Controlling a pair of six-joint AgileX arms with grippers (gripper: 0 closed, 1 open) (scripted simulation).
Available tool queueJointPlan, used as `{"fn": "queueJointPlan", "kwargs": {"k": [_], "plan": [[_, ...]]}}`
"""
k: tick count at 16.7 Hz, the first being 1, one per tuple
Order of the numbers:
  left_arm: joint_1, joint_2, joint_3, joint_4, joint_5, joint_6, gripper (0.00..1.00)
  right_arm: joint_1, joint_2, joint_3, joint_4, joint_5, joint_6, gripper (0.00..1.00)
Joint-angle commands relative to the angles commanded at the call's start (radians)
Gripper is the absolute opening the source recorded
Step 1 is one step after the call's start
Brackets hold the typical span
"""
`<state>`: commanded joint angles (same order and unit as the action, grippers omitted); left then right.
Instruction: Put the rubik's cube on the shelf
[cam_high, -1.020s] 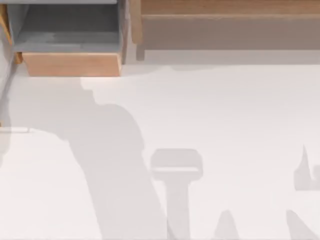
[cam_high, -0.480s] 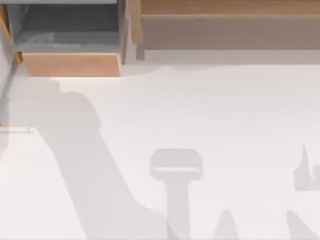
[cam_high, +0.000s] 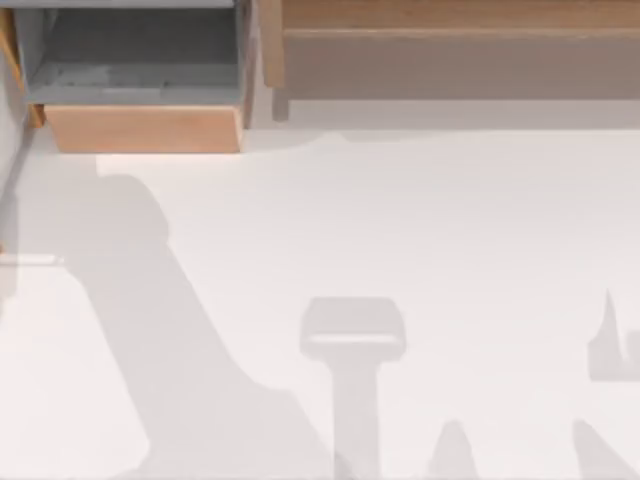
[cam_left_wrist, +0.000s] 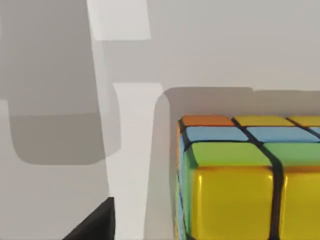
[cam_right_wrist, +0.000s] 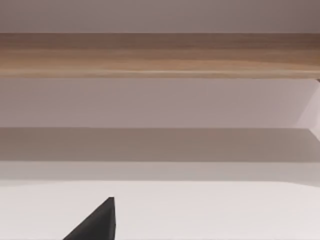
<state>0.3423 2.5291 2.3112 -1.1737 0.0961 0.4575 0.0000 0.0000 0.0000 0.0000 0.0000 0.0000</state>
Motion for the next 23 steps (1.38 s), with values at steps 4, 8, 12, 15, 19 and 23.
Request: {"fn": "queueJointPlan", "kwargs": {"k": [4, 8, 12, 15, 19, 23], "plan": [[0.0, 0.0, 0.0, 0.0, 0.0, 0.0, 0.7, 0.0, 0.0, 0.0, 0.0, 0.0, 0.0, 1.0], [0.0, 0.0, 0.0, 0.0, 0.0, 0.0, 0.4, 0.0, 0.0, 0.0, 0.0, 0.0, 0.0, 1.0], [0.0, 0.0, 0.0, 0.0, 0.0, 0.0, 0.1, 0.0, 0.0, 0.0, 0.0, 0.0, 0.0, 1.0], [0.0, 0.0, 0.0, 0.0, 0.0, 0.0, 0.0, 0.0, 0.0, 0.0, 0.0, 0.0, 0.0, 1.0], [0.0, 0.0, 0.0, 0.0, 0.0, 0.0, 0.0, 0.0, 0.0, 0.0, 0.0, 0.0, 0.0, 1.0], [0.004, -0.001, 0.0, -0.003, 0.0, 0.001, 0.0, 0.0, 0.0, 0.0, 0.0, 0.0, 0.0, 1.0]]}}
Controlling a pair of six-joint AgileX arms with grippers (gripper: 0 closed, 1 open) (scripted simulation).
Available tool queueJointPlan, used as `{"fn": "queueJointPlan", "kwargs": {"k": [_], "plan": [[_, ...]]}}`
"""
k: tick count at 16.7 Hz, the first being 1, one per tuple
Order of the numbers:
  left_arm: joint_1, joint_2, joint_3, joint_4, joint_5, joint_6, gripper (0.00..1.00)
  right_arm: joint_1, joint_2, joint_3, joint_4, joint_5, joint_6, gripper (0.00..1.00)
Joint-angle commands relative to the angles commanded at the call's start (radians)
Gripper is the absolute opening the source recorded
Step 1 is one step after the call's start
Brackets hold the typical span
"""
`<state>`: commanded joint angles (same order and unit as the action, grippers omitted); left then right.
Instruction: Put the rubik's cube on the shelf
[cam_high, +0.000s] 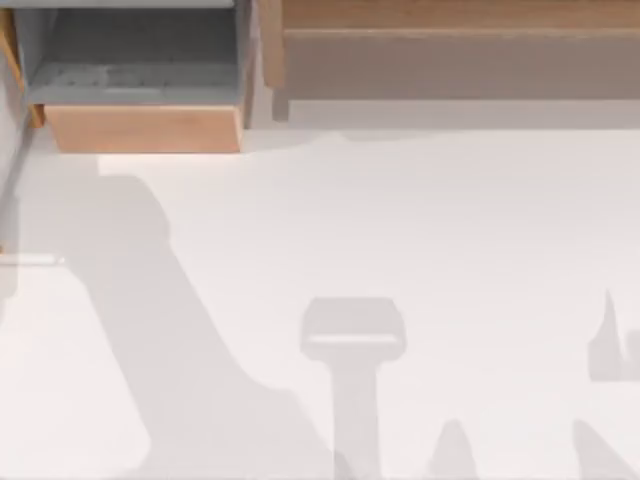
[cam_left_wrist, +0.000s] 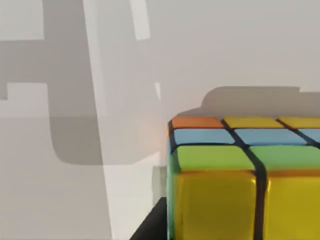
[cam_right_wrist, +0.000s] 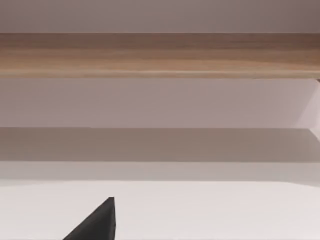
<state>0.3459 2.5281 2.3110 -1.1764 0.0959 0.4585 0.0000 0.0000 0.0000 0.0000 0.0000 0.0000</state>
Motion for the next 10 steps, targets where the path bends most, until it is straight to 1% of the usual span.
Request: {"fn": "queueJointPlan", "kwargs": {"k": [7, 10], "plan": [[0.012, -0.014, 0.066, -0.129, 0.001, -0.005, 0.0, 0.0, 0.0, 0.0, 0.0, 0.0, 0.0, 1.0], [0.007, 0.001, 0.119, -0.148, 0.002, 0.001, 0.0, 0.0, 0.0, 0.0, 0.0, 0.0, 0.0, 1.0]]}}
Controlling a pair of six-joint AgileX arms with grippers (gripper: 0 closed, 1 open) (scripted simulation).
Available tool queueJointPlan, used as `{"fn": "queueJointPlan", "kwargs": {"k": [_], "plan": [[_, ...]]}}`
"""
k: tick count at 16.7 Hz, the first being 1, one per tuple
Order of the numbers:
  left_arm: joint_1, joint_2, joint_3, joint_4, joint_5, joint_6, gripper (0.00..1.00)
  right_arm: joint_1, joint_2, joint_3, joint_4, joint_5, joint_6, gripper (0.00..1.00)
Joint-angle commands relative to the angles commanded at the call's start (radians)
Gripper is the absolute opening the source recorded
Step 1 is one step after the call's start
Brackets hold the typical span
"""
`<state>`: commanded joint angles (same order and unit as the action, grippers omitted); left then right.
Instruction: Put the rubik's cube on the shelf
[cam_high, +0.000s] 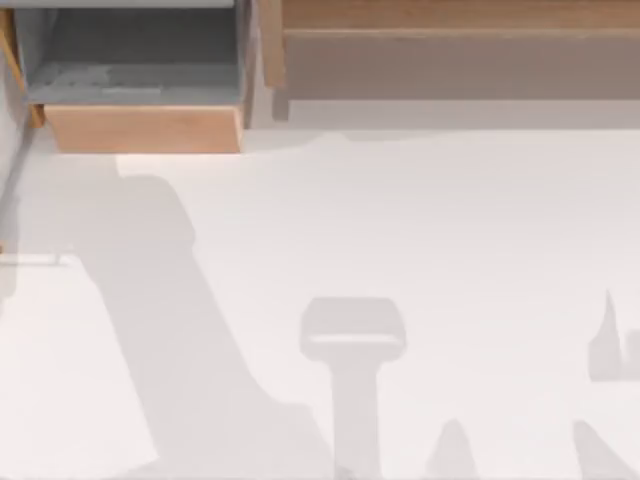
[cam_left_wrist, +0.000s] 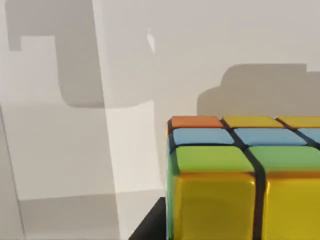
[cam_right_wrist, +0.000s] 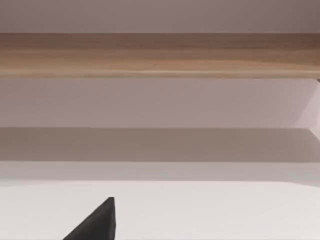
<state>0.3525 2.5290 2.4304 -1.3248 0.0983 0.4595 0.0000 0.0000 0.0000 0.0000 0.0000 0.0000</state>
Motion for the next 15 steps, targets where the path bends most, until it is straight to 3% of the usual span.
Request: {"fn": "queueJointPlan", "kwargs": {"k": [9, 15], "plan": [[-0.004, 0.011, 0.028, 0.014, -0.007, -0.001, 0.0, 0.0, 0.0, 0.0, 0.0, 0.0, 0.0, 1.0], [-0.086, -0.223, -0.176, 0.078, -0.155, -0.042, 0.0, 0.0, 0.0, 0.0, 0.0, 0.0, 0.0, 1.0]]}}
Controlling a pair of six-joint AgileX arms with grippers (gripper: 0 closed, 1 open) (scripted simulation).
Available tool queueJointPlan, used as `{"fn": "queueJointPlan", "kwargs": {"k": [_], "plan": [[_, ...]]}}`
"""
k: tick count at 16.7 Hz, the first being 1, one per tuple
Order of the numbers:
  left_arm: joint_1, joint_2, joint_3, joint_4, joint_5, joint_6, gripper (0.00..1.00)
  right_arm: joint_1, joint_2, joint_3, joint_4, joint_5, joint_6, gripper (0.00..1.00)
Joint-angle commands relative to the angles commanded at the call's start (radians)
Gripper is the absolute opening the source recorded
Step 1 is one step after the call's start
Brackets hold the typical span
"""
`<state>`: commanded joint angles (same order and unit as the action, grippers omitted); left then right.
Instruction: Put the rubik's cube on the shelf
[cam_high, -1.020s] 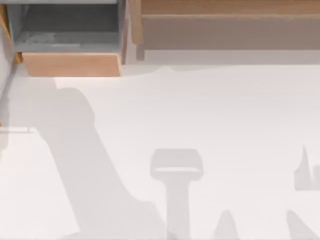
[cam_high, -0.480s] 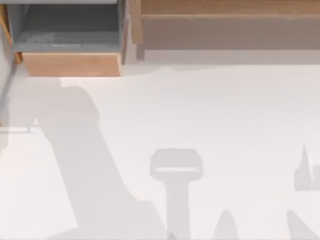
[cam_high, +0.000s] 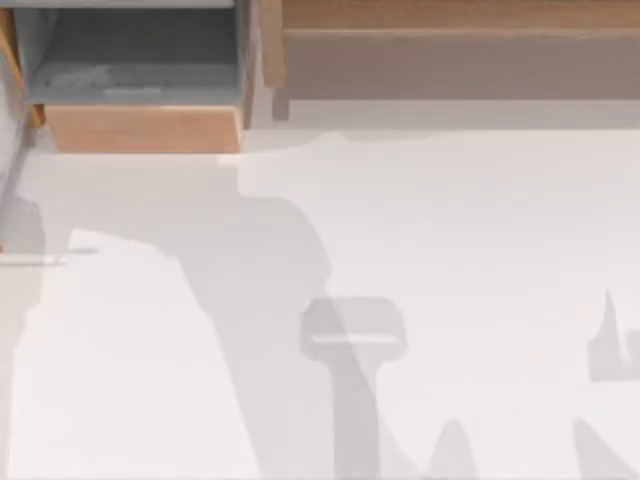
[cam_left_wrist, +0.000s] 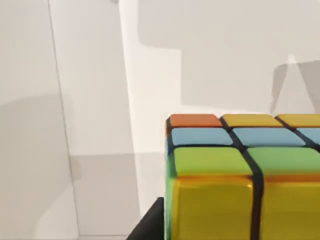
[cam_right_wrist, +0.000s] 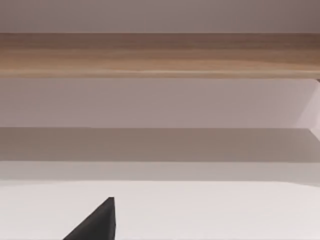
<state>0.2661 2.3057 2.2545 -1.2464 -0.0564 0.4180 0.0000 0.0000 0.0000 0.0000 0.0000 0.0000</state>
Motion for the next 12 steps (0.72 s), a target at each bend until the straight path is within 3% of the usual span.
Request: {"fn": "queueJointPlan", "kwargs": {"k": [5, 12], "plan": [[-0.239, -0.251, -0.298, 0.209, -0.156, -0.056, 0.0, 0.0, 0.0, 0.0, 0.0, 0.0, 0.0, 1.0], [-0.716, -0.38, -0.718, 0.73, -0.337, -0.135, 0.0, 0.0, 0.0, 0.0, 0.0, 0.0, 0.0, 1.0]]}}
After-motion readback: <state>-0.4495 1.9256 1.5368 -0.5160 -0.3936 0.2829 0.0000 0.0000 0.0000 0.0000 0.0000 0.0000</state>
